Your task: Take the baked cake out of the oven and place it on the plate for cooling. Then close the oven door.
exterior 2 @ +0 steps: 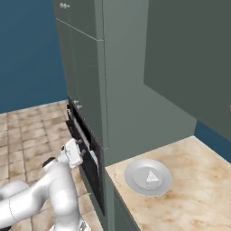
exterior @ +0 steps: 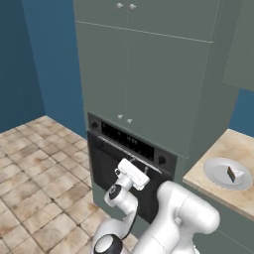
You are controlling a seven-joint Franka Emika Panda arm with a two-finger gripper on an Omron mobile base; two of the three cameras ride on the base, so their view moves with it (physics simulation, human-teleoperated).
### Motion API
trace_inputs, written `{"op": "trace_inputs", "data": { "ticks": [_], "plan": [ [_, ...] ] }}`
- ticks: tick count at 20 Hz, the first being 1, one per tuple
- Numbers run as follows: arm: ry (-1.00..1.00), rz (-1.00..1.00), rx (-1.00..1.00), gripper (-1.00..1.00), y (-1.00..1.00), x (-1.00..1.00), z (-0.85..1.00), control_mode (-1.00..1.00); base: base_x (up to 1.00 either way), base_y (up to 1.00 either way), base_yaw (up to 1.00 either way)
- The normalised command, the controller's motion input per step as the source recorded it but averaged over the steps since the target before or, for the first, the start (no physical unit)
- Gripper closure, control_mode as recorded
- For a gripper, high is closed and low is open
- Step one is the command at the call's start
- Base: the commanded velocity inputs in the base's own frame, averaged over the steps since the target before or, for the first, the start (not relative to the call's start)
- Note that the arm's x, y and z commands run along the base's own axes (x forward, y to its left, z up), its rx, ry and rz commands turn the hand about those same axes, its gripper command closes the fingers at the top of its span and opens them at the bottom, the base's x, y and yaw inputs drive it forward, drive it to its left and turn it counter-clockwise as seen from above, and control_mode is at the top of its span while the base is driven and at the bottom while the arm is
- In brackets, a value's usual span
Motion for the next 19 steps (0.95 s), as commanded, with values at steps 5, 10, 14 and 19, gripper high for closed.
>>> {"op": "trace_inputs", "data": {
  "ticks": [5, 10, 14, 19],
  "plan": [
    [-0.10, 0.00, 0.01, -1.00, -0.96, 0.27, 0.00, -1.00, 0.00, 0.00, 0.00],
    [-0.09, 0.00, 0.02, -1.00, -0.90, 0.14, 0.00, -1.00, 0.00, 0.00, 0.00],
    [-0.10, 0.03, 0.08, -1.00, -0.81, 0.10, 0.00, -1.00, 0.00, 0.00, 0.00],
    [-0.10, 0.12, 0.15, -1.00, -0.77, 0.07, 0.00, -1.00, 0.00, 0.00, 0.00]
  ]
}}
